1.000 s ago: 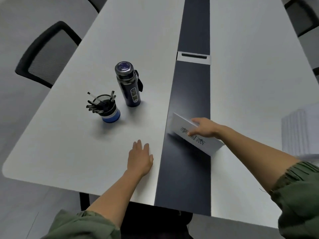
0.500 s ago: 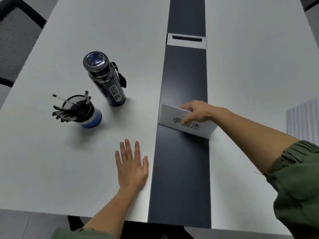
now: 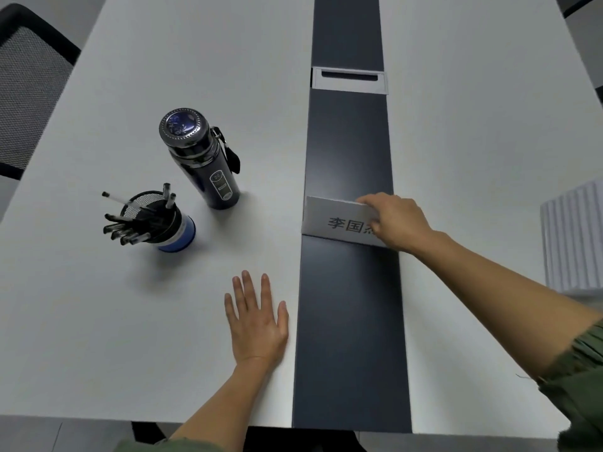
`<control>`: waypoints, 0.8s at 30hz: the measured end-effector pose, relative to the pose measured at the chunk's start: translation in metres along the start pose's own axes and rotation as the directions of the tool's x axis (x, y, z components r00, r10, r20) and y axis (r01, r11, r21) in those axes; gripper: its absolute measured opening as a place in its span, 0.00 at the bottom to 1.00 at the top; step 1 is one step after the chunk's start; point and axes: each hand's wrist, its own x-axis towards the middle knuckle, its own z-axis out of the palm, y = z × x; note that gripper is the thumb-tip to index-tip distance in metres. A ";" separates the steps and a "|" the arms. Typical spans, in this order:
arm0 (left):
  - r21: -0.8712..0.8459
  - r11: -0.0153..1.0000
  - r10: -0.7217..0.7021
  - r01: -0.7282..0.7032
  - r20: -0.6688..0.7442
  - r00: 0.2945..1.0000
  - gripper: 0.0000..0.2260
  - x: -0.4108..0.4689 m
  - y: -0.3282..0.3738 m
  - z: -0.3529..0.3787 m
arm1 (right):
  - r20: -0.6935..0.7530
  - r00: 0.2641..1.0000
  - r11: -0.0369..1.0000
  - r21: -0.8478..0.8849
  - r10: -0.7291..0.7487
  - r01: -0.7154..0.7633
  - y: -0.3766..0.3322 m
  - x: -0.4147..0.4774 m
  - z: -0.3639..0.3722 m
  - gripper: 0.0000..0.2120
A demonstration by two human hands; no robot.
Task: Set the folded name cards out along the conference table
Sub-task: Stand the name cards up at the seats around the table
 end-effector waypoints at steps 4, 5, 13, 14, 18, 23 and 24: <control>-0.010 1.000 0.013 -0.013 -0.013 1.000 0.29 0.000 0.005 -0.001 | -0.036 0.999 0.999 -0.049 0.019 -0.021 0.002 0.024 -0.015 0.22; -0.010 1.000 0.017 -0.017 -0.013 1.000 0.29 0.000 0.007 -0.002 | -0.033 0.999 0.998 -0.055 0.024 -0.026 0.004 0.026 -0.016 0.22; -0.028 1.000 0.011 -0.010 0.039 0.999 0.30 -0.004 0.007 -0.002 | -0.021 0.999 0.999 -0.017 0.034 -0.035 0.013 0.020 -0.012 0.23; -0.038 0.997 0.064 -0.064 -0.002 0.998 0.31 -0.036 0.017 0.000 | -0.046 0.997 0.997 -0.039 0.058 -0.060 0.028 -0.022 -0.004 0.24; -0.042 0.996 0.076 -0.074 0.040 0.996 0.31 -0.039 0.021 0.002 | -0.111 0.993 0.993 -0.102 0.041 -0.052 0.038 -0.032 0.008 0.31; -0.019 1.000 0.014 -0.014 0.016 1.000 0.29 -0.010 0.005 -0.002 | -0.325 0.944 0.999 0.035 0.048 -0.039 0.023 -0.042 0.017 0.30; -0.018 1.000 0.000 0.000 0.035 0.999 0.29 -0.004 0.001 -0.002 | -0.309 0.950 0.998 0.046 0.044 -0.031 0.018 -0.046 0.021 0.29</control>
